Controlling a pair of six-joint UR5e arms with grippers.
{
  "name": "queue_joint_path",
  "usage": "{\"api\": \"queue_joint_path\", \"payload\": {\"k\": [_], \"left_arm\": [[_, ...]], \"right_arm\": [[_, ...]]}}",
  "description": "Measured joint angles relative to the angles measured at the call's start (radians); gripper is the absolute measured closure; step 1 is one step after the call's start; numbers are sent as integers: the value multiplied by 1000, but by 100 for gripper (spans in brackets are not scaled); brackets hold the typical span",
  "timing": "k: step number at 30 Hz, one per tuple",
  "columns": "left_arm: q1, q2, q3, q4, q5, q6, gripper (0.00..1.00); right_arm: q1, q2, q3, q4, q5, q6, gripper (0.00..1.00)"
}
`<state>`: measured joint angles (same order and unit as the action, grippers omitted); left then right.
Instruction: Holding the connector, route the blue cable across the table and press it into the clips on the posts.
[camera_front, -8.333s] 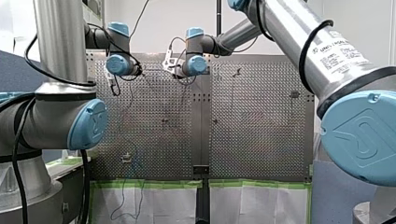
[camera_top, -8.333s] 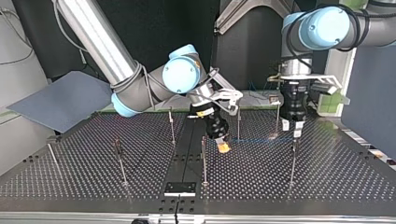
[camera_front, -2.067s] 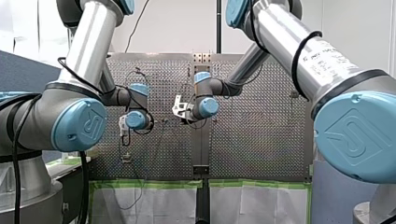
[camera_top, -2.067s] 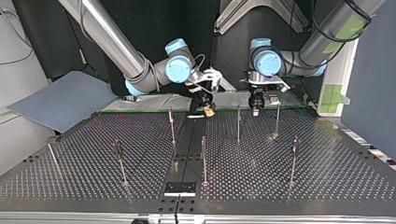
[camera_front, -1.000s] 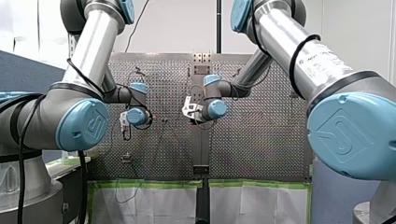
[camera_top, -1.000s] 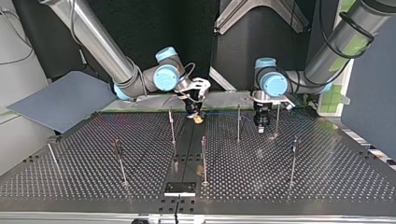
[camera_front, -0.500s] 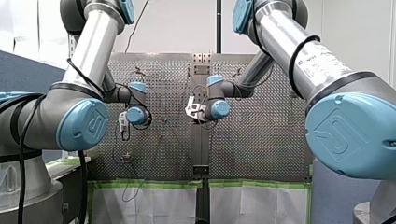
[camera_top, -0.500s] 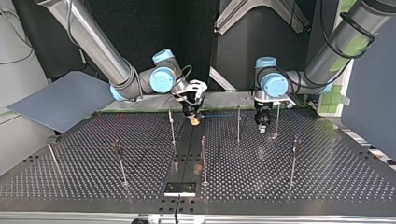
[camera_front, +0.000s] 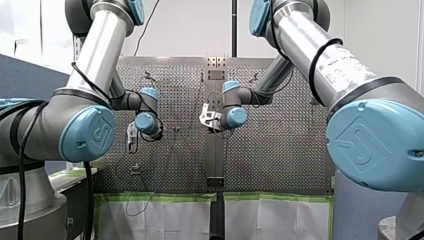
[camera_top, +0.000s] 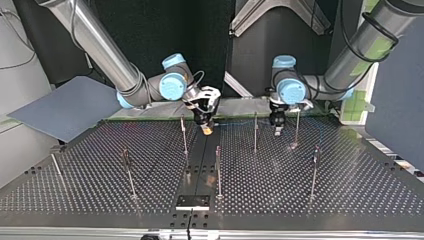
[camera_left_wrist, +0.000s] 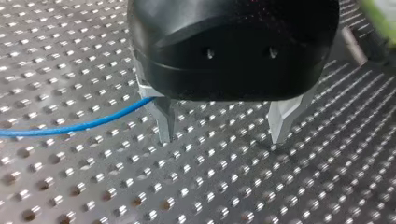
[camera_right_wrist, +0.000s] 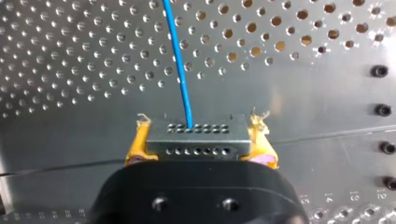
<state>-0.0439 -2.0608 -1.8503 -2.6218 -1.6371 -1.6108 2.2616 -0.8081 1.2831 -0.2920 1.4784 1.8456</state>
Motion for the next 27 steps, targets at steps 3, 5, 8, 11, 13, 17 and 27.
{"api": "queue_joint_path", "payload": {"k": [3, 5, 8, 11, 13, 17, 27], "left_arm": [[-6, 4, -9, -2, 1, 4, 0], [-8, 12, -20, -1, 0, 5, 0], [-12, 36, -39, 7, -1, 2, 0], [-15, 63, -61, 13, -1, -1, 0], [-16, 81, -79, 19, 1, -3, 0], [-20, 128, -124, 50, 7, -18, 0], [-33, 218, -226, 92, 7, -36, 0]], "right_arm": [[-2, 0, 0, 1, 0, -2, 100], [-3, 0, 0, 3, 0, -3, 100], [-6, 0, 0, 6, -1, -3, 100], [-9, 0, 0, 7, -1, -3, 100], [-11, 0, 0, 8, -1, -3, 100], [-15, 0, 0, 8, -1, -3, 100], [-22, -1, 0, 17, -2, -3, 100]]}}
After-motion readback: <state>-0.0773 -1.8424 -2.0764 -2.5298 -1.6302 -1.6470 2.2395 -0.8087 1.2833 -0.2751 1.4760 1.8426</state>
